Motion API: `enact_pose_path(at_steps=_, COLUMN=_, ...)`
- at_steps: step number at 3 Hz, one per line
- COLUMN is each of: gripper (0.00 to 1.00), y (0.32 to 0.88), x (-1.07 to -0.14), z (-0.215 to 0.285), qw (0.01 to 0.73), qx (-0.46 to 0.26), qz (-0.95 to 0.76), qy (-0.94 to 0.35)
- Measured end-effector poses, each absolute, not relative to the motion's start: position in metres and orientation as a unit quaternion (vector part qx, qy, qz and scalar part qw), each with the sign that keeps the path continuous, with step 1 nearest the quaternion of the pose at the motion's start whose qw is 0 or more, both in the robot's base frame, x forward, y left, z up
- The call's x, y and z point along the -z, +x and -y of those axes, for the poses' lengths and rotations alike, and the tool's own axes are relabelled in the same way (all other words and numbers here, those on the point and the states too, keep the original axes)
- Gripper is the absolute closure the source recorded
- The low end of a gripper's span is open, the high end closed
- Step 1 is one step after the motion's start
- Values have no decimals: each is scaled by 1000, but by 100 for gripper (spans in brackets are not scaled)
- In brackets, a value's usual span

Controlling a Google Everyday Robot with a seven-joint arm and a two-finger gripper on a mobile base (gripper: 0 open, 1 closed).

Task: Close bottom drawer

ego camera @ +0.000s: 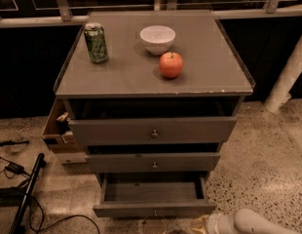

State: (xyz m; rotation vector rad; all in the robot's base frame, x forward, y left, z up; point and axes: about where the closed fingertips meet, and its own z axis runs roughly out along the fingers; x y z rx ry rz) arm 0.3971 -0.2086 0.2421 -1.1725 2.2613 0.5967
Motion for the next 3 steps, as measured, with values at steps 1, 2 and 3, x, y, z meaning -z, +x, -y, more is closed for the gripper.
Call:
enact_pose_path(at_steps=1, gripper=100, y=417, x=-213, z=208, qw=302, qx=-189, qz=-816, qy=-456)
enact_pose_path(at_steps=2, gripper=100, y=436, x=-189, z=204, qw=349, qx=-166, qz=-777, qy=-497)
enact_pose_path(at_steps=3, gripper=100, y=439, x=-183, z=204, qw=356, qx=-156, qz=-768, qy=-509)
